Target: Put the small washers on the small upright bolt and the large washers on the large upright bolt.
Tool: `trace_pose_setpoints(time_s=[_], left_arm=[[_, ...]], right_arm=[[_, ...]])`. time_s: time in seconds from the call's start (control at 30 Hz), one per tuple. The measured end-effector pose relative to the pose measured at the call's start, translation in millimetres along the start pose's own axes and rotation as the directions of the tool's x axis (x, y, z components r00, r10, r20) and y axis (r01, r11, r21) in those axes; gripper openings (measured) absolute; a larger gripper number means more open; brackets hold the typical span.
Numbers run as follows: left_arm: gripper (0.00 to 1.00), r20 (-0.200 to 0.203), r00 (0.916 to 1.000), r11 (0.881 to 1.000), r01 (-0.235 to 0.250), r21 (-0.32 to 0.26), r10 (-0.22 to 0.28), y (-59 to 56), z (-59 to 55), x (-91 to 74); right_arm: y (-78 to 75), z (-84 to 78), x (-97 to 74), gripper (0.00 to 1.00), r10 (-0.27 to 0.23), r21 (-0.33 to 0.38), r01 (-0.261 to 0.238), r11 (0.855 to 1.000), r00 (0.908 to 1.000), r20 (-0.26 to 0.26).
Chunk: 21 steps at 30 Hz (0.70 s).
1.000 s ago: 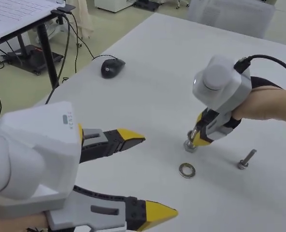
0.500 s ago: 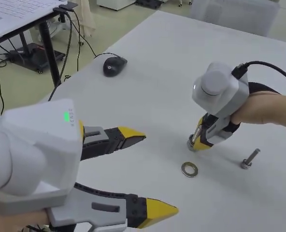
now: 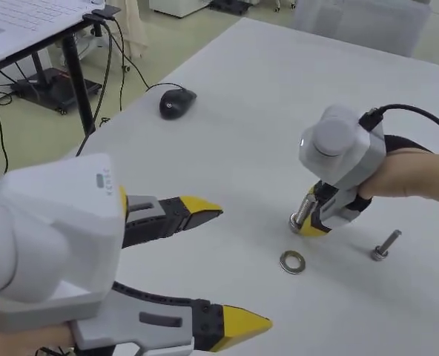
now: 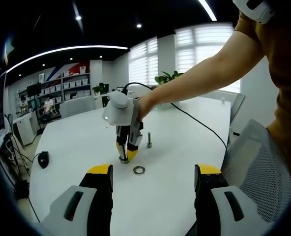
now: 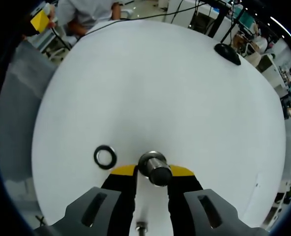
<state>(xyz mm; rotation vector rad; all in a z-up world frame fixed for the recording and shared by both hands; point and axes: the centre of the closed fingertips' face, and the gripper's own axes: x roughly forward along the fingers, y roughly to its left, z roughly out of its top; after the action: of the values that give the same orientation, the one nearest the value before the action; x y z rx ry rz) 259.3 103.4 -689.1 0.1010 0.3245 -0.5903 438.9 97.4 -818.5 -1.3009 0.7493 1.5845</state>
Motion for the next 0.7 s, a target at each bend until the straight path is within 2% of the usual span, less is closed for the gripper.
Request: trace_pose_setpoints(time_s=[0.43, 0.7], left_arm=[[0.67, 0.006, 1.0, 1.0, -0.002, 0.008, 0.002, -0.9, 2.2, -0.4], [0.67, 0.011, 0.9999, 1.0, -0.003, 0.018, 0.003, -2.3, 6.3, -0.6]], right_arm=[[1.9, -2.8, -20.0, 0.24, -0.028, 0.007, 0.027, 1.0, 0.9993, 0.027], [8.2, -5.8, -31.9, 0.24, -0.04, 0.023, 0.039, 0.999, 0.9982, 0.044]])
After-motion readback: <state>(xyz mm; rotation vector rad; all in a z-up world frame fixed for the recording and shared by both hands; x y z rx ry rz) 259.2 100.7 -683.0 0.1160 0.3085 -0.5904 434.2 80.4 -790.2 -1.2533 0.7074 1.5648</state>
